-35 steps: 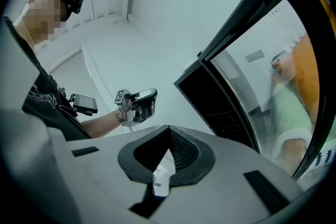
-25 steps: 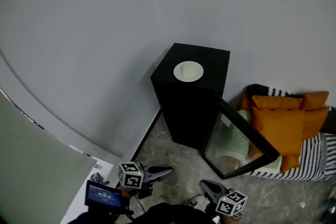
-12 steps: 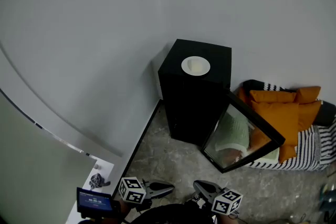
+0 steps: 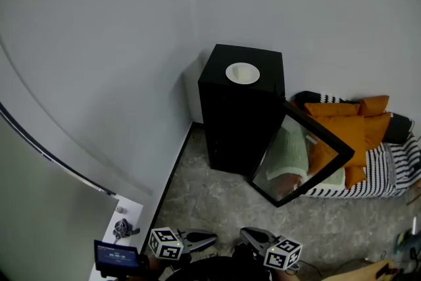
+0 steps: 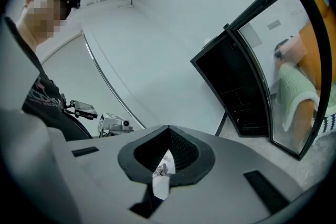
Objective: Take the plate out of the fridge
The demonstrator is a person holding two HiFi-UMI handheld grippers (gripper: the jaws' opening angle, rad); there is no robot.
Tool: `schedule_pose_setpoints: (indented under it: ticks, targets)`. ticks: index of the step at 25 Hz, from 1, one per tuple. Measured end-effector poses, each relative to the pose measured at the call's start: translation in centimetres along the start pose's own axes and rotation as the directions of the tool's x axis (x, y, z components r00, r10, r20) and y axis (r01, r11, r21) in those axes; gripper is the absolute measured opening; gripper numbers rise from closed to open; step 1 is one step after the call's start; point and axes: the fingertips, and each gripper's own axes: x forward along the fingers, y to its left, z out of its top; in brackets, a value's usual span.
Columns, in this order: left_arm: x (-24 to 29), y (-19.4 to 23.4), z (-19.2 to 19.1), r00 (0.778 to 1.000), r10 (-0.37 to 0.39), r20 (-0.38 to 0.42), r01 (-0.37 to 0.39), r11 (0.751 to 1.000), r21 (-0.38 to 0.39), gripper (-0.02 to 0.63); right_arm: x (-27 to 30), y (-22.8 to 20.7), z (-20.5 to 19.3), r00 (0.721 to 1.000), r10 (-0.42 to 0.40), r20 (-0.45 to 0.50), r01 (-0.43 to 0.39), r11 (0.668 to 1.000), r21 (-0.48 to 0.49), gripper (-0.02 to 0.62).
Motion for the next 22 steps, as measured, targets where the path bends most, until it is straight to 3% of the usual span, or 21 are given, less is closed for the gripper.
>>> schedule_pose_setpoints:
  ticks: [9, 22]
  targets:
    - [-1.3, -0.5, -1.7, 1.0, -0.022, -0.01, 0.022, 0.999, 0.025, 0.006, -0.1, 2.3, -3.6, 1.0, -0.031, -0.004, 0.031, 0.999, -0.023, 0.008]
    - [-3.0, -1.2, -1.7, 0.998, 0.001, 0.056, -0.004, 0.999, 0.049, 0.006, 0.1, 4.4, -4.4, 0.999, -0.03, -0.023, 0.029, 0.997, -0.077, 0.008]
